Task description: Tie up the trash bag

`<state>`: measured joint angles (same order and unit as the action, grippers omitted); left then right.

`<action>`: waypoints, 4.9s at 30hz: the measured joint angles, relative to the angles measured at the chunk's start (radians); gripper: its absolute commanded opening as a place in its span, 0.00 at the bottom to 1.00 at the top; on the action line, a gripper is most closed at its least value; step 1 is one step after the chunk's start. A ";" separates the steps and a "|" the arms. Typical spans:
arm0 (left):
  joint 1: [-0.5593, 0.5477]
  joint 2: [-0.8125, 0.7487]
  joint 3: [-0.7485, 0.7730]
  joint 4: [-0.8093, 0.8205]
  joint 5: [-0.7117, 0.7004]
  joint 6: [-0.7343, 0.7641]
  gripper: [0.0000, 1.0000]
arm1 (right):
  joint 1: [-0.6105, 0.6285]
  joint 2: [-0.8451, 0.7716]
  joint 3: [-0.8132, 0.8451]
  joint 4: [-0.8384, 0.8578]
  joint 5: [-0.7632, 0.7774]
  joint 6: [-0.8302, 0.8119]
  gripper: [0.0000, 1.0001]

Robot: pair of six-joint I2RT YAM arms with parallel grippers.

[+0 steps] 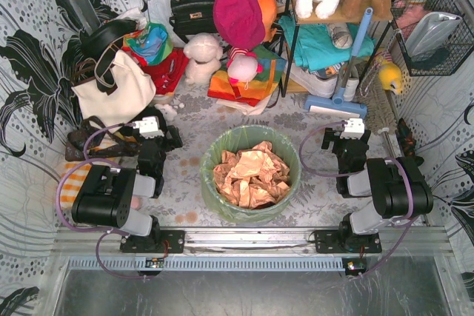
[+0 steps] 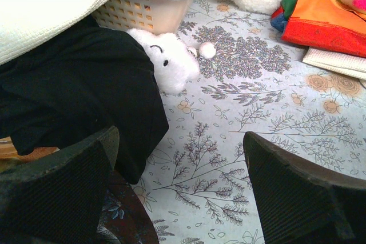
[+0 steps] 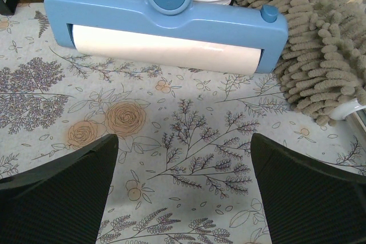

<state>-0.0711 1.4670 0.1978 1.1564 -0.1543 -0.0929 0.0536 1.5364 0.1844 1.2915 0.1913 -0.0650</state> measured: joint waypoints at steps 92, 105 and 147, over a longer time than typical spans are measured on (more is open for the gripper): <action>-0.682 -0.778 0.167 -1.719 0.004 -0.977 0.66 | -0.001 -0.784 0.530 -1.838 -0.618 0.555 0.85; -0.694 -0.785 0.028 -1.497 0.076 -0.990 0.53 | -0.001 -0.826 0.438 -1.844 -0.627 0.616 0.83; -0.694 -0.603 1.113 -2.217 0.006 -0.670 0.56 | 0.359 -0.514 1.176 -2.321 -0.636 0.564 0.55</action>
<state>-0.7654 0.8642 1.3106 -1.0603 -0.1478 -0.7628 0.4129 1.0225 1.3602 -1.0294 -0.4446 0.4988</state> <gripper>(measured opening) 0.563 0.571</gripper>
